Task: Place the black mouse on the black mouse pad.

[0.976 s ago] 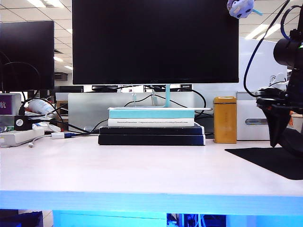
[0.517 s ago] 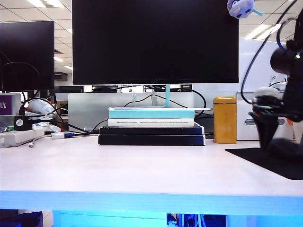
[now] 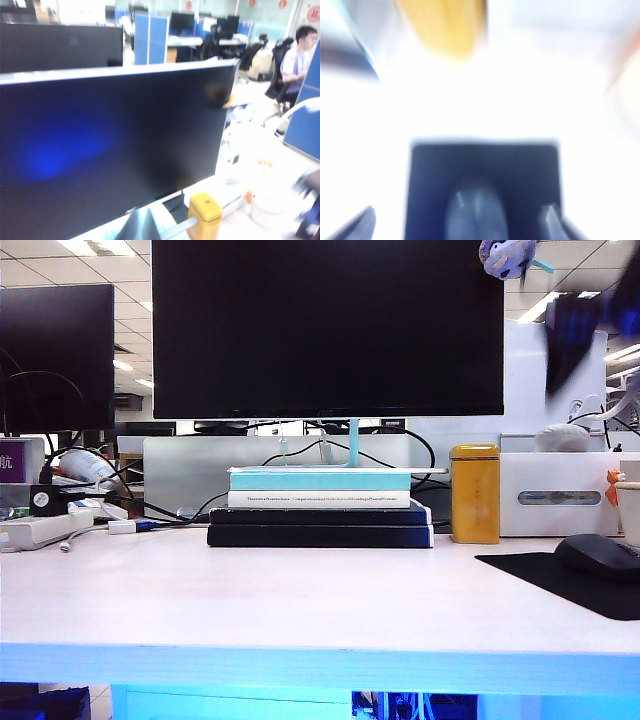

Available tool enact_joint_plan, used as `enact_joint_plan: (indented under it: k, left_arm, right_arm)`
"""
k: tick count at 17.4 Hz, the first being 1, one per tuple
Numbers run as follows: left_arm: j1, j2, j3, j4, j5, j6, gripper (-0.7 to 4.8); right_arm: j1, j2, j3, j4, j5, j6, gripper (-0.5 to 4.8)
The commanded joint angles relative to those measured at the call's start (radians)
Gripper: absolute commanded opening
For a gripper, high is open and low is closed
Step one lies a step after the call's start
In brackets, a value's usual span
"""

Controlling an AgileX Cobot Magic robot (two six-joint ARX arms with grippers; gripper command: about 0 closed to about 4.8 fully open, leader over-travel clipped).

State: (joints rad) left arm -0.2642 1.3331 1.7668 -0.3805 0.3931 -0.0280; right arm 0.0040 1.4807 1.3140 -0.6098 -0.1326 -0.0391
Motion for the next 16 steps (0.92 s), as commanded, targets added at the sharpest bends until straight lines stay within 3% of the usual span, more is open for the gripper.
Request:
enact_joint_plan:
  k: [1, 4, 6, 8, 10, 13, 16]
  left_arm:
    - [0.000, -0.118, 0.005, -0.092, -0.064, 0.021, -0.06]
    - [0.000, -0.273, 0.005, -0.299, -0.179, 0.073, -0.06]
    - [0.000, -0.417, -0.006, -0.511, -0.200, 0.077, -0.06]
    - [0.000, -0.555, -0.068, -0.578, -0.217, 0.075, -0.06]
    - [0.000, -0.802, -0.248, -0.595, -0.261, 0.053, -0.06]
    - [0.000, -0.988, -0.483, -0.597, -0.259, 0.049, -0.06]
    - [0.000, -1.126, -0.802, -0.439, -0.256, -0.001, -0.06]
  right_arm:
    - [0.002, -0.233, 0.055, 0.023, -0.003, 0.012, -0.01]
    - [0.002, -0.483, 0.056, -0.008, 0.000, 0.007, -0.01]
    - [0.040, -0.660, 0.016, -0.002, 0.005, -0.039, -0.01]
    - [0.058, -0.787, -0.084, 0.075, 0.027, -0.039, -0.01]
    - [0.058, -1.030, -0.329, 0.202, 0.027, -0.024, -0.01]
    - [0.058, -1.211, -0.570, 0.211, 0.026, -0.001, -0.01]
    - [0.057, -1.347, -0.787, 0.225, 0.067, 0.055, -0.01]
